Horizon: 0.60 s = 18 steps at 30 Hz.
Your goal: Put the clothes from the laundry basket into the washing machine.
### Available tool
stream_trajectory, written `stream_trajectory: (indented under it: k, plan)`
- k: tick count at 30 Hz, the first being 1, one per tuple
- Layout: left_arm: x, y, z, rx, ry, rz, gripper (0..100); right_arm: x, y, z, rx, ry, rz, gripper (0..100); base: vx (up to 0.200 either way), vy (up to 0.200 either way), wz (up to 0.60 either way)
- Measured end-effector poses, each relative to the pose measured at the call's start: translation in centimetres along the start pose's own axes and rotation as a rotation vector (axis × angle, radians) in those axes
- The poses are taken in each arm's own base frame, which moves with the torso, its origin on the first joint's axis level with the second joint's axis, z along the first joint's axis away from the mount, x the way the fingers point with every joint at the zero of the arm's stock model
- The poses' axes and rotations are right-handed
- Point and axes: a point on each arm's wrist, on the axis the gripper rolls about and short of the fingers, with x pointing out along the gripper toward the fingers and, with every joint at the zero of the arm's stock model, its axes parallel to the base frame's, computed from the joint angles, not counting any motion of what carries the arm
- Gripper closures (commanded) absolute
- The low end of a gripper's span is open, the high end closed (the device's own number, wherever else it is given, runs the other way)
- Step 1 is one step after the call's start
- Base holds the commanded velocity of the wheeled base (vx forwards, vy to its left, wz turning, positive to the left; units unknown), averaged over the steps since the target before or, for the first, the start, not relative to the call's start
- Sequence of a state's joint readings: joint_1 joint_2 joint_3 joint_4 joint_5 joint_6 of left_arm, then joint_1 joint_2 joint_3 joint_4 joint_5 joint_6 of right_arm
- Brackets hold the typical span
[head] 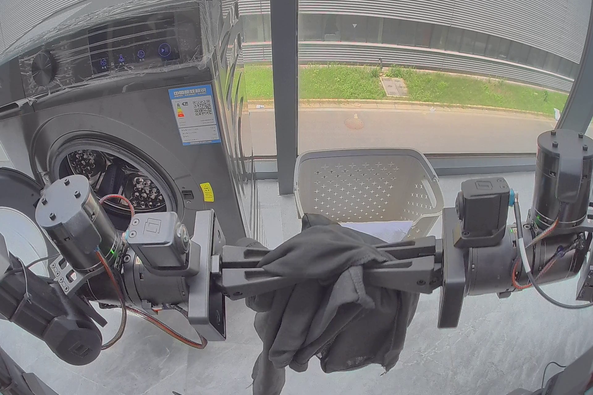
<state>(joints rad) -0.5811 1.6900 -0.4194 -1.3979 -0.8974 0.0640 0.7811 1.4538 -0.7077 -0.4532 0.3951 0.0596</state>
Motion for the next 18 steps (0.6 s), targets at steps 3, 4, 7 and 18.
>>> stream_trajectory:
  k: [3,4,7,18]
  plan:
    - [0.1,0.2,0.6,0.012,-0.016,0.018,100,-0.1,-0.8,0.0,0.005,-0.003,-0.03,0,0.0,0.0,0.0]
    - [0.2,0.3,0.8,0.015,-0.021,0.028,100,-0.1,-1.0,0.0,0.007,-0.002,-0.039,0,0.0,0.0,0.0]
    - [0.3,0.6,1.4,0.021,-0.04,0.056,100,-0.3,-1.5,-0.1,0.016,-0.002,-0.063,0,0.0,0.0,0.0]
    - [1.0,1.8,3.4,0.055,-0.103,0.121,100,-2.3,-4.4,-1.8,0.072,0.012,-0.202,0,0.0,0.0,0.0]
